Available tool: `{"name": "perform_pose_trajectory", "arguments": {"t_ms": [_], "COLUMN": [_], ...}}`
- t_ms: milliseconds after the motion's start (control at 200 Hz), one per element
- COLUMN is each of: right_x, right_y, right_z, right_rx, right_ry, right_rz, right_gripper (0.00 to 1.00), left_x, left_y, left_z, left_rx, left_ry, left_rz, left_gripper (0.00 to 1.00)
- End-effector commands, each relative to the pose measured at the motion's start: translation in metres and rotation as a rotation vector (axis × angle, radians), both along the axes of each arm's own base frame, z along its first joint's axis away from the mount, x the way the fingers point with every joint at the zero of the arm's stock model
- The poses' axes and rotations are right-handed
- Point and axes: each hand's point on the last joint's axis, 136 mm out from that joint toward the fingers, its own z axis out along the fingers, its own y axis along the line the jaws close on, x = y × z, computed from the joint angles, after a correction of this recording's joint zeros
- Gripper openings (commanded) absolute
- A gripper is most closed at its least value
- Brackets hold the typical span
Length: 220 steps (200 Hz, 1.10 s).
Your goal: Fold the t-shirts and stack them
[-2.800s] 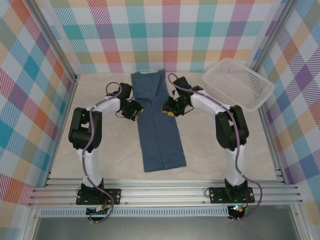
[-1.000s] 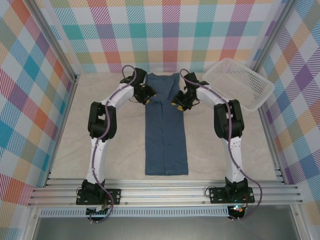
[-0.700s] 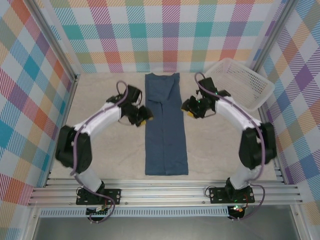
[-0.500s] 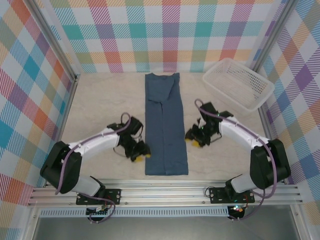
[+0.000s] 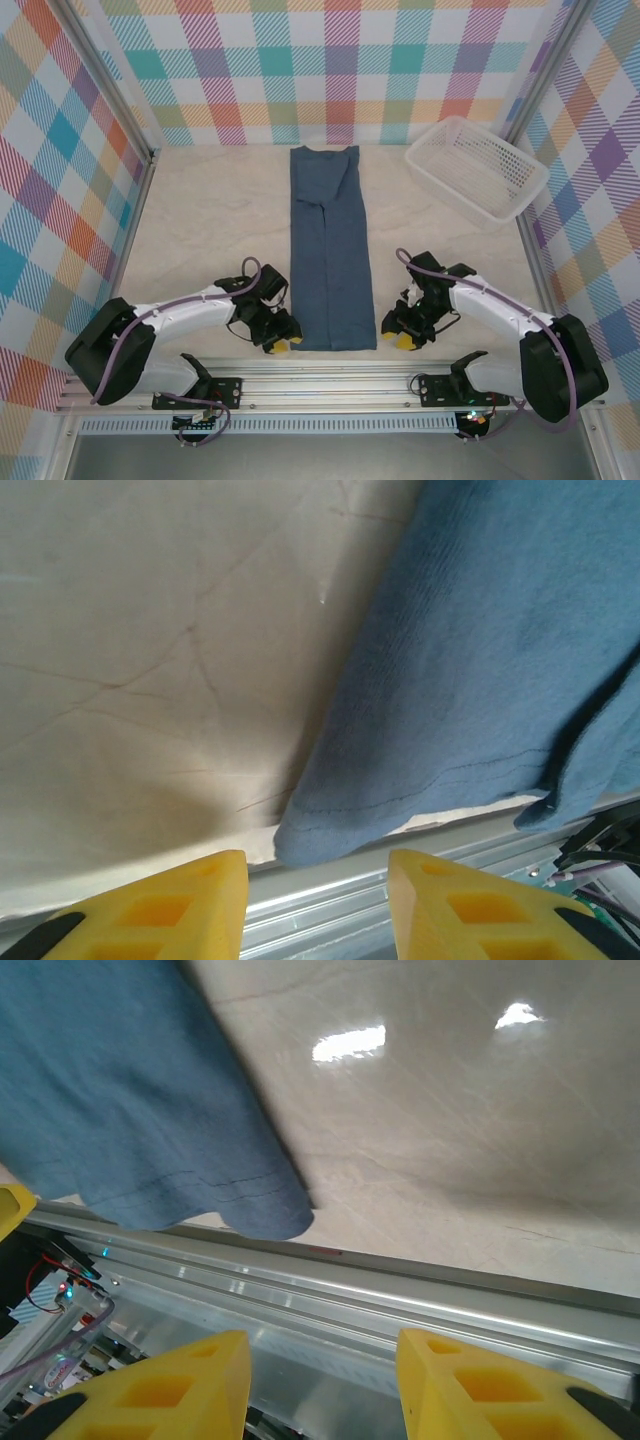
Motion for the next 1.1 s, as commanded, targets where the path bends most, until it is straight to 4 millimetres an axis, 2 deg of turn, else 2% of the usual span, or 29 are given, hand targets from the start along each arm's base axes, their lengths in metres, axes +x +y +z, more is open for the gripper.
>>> {"name": "perform_pose_trajectory", "arguments": {"t_ms": [0,125,205,420,620,820,1095], "right_x": [-0.002,-0.006,-0.006,-0.001,0.004,0.009,0.023], "right_y": [0.007,0.011,0.014,0.025,0.037,0.039,0.053], "right_z": [-0.003,-0.012,-0.016,-0.028,-0.037,-0.042,-0.029], "right_rx": [0.036,0.037,0.026,-0.001,-0.019,-0.031,-0.001], "right_ry": [0.014,0.037,0.037,0.03,0.042,0.038,0.019], "right_rz": [-0.023,-0.042,-0.036,-0.047,-0.041,-0.05,-0.042], "right_gripper": [0.43,0.42,0.42,0.4,0.38,0.33,0.3], "left_x": [-0.001,0.004,0.009,0.006,0.003,0.001,0.005], "left_y": [-0.006,-0.01,-0.013,-0.008,-0.008,-0.008,-0.012], "left_z": [-0.008,-0.013,-0.013,-0.012,-0.012,-0.011,-0.006], "left_rx": [0.016,0.014,0.013,0.032,0.029,0.026,0.021], "left_ry": [-0.008,-0.035,-0.053,-0.063,-0.056,-0.05,-0.057], "left_rz": [0.001,0.014,0.016,-0.009,-0.018,-0.034,-0.054], "left_gripper": [0.38,0.29,0.19,0.02,0.0,0.0,0.0]}}
